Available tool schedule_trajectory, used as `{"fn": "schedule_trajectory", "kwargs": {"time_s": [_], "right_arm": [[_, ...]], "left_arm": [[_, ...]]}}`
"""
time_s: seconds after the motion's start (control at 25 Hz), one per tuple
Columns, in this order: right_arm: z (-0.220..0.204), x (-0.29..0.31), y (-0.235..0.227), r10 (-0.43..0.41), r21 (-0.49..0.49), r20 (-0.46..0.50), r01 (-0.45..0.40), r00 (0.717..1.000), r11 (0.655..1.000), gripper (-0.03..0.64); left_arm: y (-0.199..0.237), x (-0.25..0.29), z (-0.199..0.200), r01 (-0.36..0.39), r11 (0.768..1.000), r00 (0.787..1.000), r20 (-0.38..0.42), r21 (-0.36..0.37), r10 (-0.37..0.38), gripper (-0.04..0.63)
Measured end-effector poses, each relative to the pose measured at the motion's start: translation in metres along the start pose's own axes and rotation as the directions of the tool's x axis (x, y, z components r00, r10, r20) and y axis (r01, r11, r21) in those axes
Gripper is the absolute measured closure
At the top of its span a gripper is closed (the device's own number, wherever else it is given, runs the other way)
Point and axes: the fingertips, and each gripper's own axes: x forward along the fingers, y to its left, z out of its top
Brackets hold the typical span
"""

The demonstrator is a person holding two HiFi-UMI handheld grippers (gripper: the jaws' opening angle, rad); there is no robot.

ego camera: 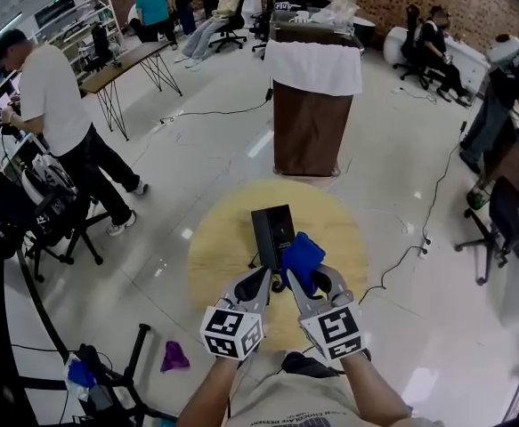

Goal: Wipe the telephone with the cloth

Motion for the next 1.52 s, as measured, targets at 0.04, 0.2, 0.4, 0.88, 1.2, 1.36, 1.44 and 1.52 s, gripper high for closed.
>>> {"fn": "schedule_trajectory", "kwargs": {"time_s": [0.04,0.2,0.4,0.88,1.2,1.36,1.44,1.52], "right_arm": [[-0.001,0.003,-0.001,0.006,0.000,-0.002,-0.006,1.000,1.000,0.555],[-0.006,0.015,-0.006,0.027,-0.005,-0.011,-0.027,1.000,1.000,0.555],[-0.015,0.029,-0.012,0.056,-0.004,-0.016,-0.056,0.998,0.998,0.555],[-0.032,0.059,-0.027,0.103,0.019,-0.041,-0.103,0.994,0.995,0.555],[-0.043,0.073,-0.037,0.140,0.028,-0.068,-0.139,0.988,0.990,0.555],[-0.050,0.082,-0.041,0.157,0.033,-0.082,-0.155,0.984,0.987,0.555],[-0.053,0.087,-0.041,0.163,0.035,-0.087,-0.161,0.983,0.986,0.555],[-0.055,0.091,-0.042,0.170,0.039,-0.095,-0.167,0.981,0.985,0.555]], "left_arm": [[0.004,0.003,-0.002,-0.001,1.000,1.000,-0.004,-0.007,0.001,0.595],[0.018,0.013,-0.011,-0.008,0.999,1.000,-0.024,-0.046,0.007,0.595],[0.032,0.026,-0.027,-0.023,0.995,0.998,-0.056,-0.098,0.018,0.592],[0.072,0.059,-0.057,-0.033,0.984,0.992,-0.123,-0.173,0.012,0.546],[0.104,0.082,-0.092,-0.026,0.954,0.984,-0.175,-0.299,-0.028,0.513],[0.117,0.093,-0.110,0.000,0.931,0.980,-0.184,-0.365,-0.072,0.480],[0.126,0.096,-0.115,0.001,0.923,0.980,-0.183,-0.385,-0.077,0.480],[0.134,0.102,-0.120,0.005,0.912,0.978,-0.188,-0.409,-0.090,0.480]]}}
